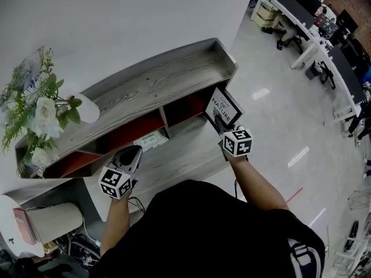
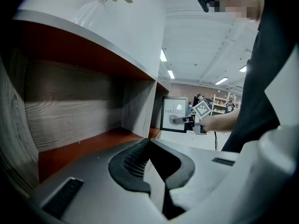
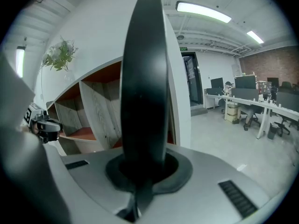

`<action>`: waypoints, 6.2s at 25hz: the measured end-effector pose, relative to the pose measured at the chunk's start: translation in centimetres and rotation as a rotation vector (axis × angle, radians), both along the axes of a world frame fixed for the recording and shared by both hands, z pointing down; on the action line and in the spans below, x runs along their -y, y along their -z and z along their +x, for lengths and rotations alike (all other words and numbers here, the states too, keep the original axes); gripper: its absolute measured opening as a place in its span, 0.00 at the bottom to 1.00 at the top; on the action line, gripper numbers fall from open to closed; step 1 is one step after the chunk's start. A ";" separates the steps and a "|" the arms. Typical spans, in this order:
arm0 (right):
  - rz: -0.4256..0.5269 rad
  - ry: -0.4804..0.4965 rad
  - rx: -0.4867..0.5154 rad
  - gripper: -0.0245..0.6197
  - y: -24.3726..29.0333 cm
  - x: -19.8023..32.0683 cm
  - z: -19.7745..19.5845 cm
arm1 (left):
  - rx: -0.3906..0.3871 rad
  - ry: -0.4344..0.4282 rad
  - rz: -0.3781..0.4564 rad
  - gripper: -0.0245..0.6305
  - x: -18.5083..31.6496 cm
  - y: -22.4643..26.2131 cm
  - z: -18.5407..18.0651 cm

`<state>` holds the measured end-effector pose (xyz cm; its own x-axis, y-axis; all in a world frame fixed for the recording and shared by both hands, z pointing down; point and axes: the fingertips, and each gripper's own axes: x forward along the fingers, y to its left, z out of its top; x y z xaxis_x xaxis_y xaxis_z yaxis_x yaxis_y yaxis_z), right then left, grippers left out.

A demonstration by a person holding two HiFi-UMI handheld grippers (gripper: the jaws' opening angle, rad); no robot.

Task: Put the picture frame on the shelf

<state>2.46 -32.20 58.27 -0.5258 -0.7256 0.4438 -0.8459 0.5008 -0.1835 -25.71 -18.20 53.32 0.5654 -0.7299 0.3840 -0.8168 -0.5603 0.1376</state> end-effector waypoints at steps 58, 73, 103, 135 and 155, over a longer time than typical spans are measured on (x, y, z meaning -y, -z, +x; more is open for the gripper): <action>0.055 -0.114 -0.053 0.07 -3.2 7.5 -3.8 | -0.009 0.016 -0.051 0.07 1.8 -2.1 -2.8; 0.072 -0.117 -0.040 0.07 -3.6 9.3 -4.9 | 0.009 0.025 -0.061 0.07 1.7 -2.2 -3.3; 0.021 -0.140 0.093 0.07 -3.9 11.0 -5.2 | 0.008 -0.007 -0.073 0.07 1.9 -2.8 -1.7; -0.011 -0.174 0.141 0.08 -4.2 10.5 -5.1 | 0.000 -0.028 -0.073 0.07 1.5 -2.8 -1.6; -0.021 -0.169 0.178 0.21 -4.4 9.3 -5.0 | -0.005 -0.039 -0.072 0.07 1.1 -2.8 -1.1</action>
